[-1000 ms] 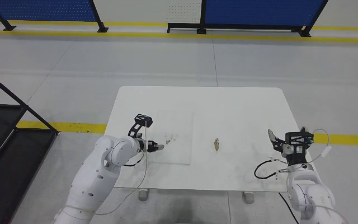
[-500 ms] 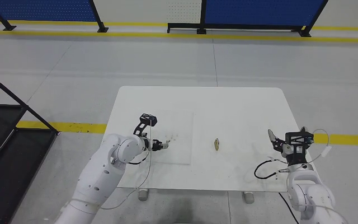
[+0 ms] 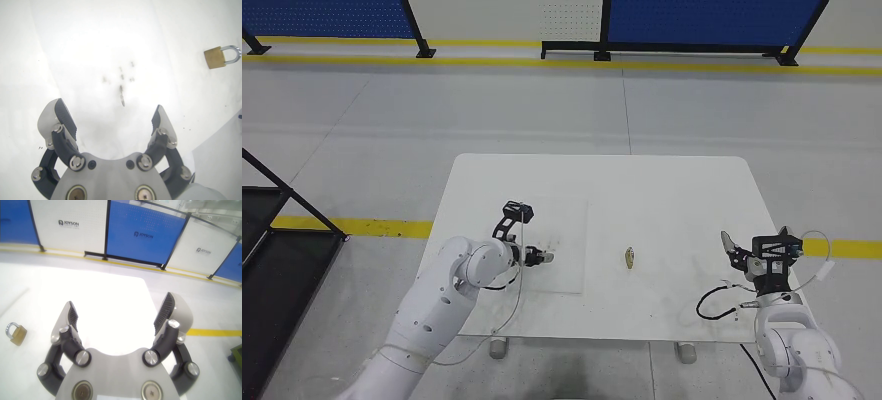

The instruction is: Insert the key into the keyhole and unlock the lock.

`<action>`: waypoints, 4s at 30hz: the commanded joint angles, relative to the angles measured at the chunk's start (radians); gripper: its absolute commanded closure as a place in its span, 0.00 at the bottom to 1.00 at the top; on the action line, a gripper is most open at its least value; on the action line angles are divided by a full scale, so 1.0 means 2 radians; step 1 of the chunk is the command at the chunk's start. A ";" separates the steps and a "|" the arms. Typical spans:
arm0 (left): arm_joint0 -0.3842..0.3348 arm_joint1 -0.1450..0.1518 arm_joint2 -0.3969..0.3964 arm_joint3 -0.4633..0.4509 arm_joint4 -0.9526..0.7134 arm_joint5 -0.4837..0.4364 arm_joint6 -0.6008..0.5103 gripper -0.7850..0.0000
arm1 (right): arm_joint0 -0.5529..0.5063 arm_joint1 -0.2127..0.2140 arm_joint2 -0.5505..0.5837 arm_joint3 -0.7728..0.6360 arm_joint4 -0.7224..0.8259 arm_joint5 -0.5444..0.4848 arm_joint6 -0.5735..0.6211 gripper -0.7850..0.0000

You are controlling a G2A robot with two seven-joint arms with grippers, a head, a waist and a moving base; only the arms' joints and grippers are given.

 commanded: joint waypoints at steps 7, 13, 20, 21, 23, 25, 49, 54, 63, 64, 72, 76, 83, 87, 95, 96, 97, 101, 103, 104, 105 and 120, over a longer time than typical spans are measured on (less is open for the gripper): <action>-0.008 -0.003 0.010 0.007 -0.003 0.006 0.015 0.38 | 0.000 0.000 0.000 0.000 0.000 0.000 0.000 0.00; -0.011 -0.004 0.017 0.014 -0.005 0.010 0.021 0.48 | 0.000 0.000 0.000 0.000 0.000 0.000 0.000 0.00; -0.014 -0.006 0.024 0.021 -0.009 0.014 0.027 0.56 | 0.000 0.000 0.000 0.000 0.000 0.000 0.000 0.00; -0.015 -0.006 0.026 0.022 -0.009 0.014 0.028 0.58 | 0.000 0.000 0.000 0.000 0.000 0.000 0.000 0.00; -0.017 -0.007 0.028 0.025 -0.009 0.015 0.032 0.59 | 0.000 0.000 0.000 0.000 0.000 0.000 0.000 0.00; -0.018 -0.007 0.030 0.028 -0.010 0.015 0.034 0.60 | 0.000 0.000 0.000 0.000 0.000 0.000 0.000 0.00; -0.020 -0.008 0.035 0.033 -0.008 0.017 0.030 1.00 | 0.000 0.000 0.000 0.000 0.000 0.000 0.000 0.00; -0.020 -0.008 0.033 0.031 -0.007 0.020 0.031 1.00 | 0.000 0.000 0.000 0.000 0.000 0.000 0.000 0.00; -0.015 -0.006 0.026 0.016 -0.009 0.022 0.027 1.00 | 0.000 0.000 0.000 0.000 0.000 0.000 0.000 0.00; -0.015 -0.006 0.026 0.014 -0.009 0.021 0.026 1.00 | 0.000 0.000 0.000 0.000 0.000 0.000 0.000 0.00; -0.015 -0.004 0.025 0.007 -0.002 0.013 0.008 1.00 | 0.000 0.000 0.000 0.000 0.000 0.000 0.000 0.00; -0.020 -0.003 0.027 0.006 0.005 0.013 -0.013 1.00 | 0.000 0.000 0.000 0.000 0.000 0.000 0.000 0.00; -0.029 -0.001 0.034 0.003 0.026 0.009 -0.049 1.00 | 0.000 0.000 0.000 0.000 0.000 0.000 0.000 0.00; -0.035 -0.001 0.039 0.000 0.034 0.003 -0.073 1.00 | 0.000 0.000 0.000 0.000 0.000 0.000 0.000 0.00; -0.044 -0.001 0.042 0.001 0.034 0.010 -0.092 1.00 | 0.000 0.000 0.000 0.000 0.000 0.000 0.000 0.00; -0.045 -0.002 0.041 0.002 0.029 0.012 -0.095 1.00 | 0.000 0.000 0.000 0.000 0.000 0.000 0.000 0.00; -0.046 -0.002 0.039 0.001 0.025 0.016 -0.095 1.00 | 0.000 0.000 0.000 0.000 0.000 0.000 0.000 0.00; -0.046 -0.002 0.025 -0.009 -0.001 0.018 -0.080 1.00 | 0.000 0.000 0.000 0.000 0.000 0.000 0.000 0.00; -0.043 -0.001 0.010 -0.016 -0.025 0.020 -0.074 1.00 | 0.000 0.000 0.000 0.000 0.000 0.000 0.000 0.00; -0.040 0.000 0.002 -0.024 -0.035 0.015 -0.067 1.00 | 0.000 0.000 0.000 0.000 0.000 0.000 0.000 0.00; -0.036 0.001 -0.009 -0.029 -0.056 0.012 -0.063 1.00 | 0.000 0.000 0.000 0.000 0.000 0.000 0.000 0.00; 0.014 0.018 -0.168 -0.004 -0.450 -0.080 -0.175 1.00 | 0.000 0.000 0.000 0.000 0.000 0.000 0.000 0.00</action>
